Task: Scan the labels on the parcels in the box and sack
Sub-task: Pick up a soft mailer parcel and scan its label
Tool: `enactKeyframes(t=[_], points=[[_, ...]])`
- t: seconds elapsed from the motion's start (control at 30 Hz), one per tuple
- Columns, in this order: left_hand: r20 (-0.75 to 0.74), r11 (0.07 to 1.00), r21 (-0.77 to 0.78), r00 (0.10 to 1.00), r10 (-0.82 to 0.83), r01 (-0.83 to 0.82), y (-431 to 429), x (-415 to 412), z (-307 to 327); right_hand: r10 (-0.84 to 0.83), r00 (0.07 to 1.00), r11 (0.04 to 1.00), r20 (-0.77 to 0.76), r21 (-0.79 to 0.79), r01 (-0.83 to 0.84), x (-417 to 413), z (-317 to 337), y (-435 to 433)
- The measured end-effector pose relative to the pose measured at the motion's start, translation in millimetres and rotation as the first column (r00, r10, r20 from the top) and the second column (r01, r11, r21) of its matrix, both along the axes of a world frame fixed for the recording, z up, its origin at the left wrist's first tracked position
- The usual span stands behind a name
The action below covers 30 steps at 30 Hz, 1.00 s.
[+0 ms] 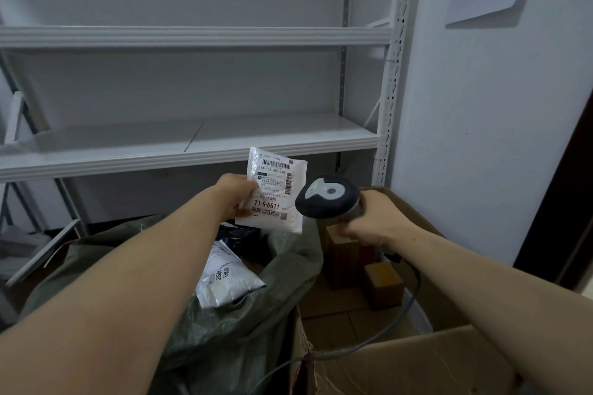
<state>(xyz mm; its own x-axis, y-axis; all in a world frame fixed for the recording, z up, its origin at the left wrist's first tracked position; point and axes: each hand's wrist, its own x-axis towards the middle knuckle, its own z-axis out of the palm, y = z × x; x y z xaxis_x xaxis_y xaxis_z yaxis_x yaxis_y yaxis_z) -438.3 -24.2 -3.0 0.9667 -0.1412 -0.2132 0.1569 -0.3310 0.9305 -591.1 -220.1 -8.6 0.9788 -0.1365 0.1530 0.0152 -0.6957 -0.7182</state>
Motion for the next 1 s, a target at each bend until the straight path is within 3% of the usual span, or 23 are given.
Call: enactKeyframes(t=[0.13,0.3,0.53,1.0], points=[[-0.045,0.983,-0.173,0.998,0.052,-0.059,-1,-3,-1,-0.005,0.995,0.966,-0.098,0.258,0.030,1,4,6],[-0.022,0.943,-0.316,0.994,0.106,-0.107,-6,-2,-4,0.009,0.983,0.836,-0.183,0.541,0.093,2,6,16],[-0.038,0.931,-0.330,0.987,0.155,-0.159,-11,-4,-5,0.043,0.970,0.809,-0.238,0.578,0.106,2,10,22],[-0.047,0.931,-0.325,0.986,0.161,-0.167,-8,0,-8,0.026,0.980,0.830,-0.195,0.551,0.087,5,7,22]])
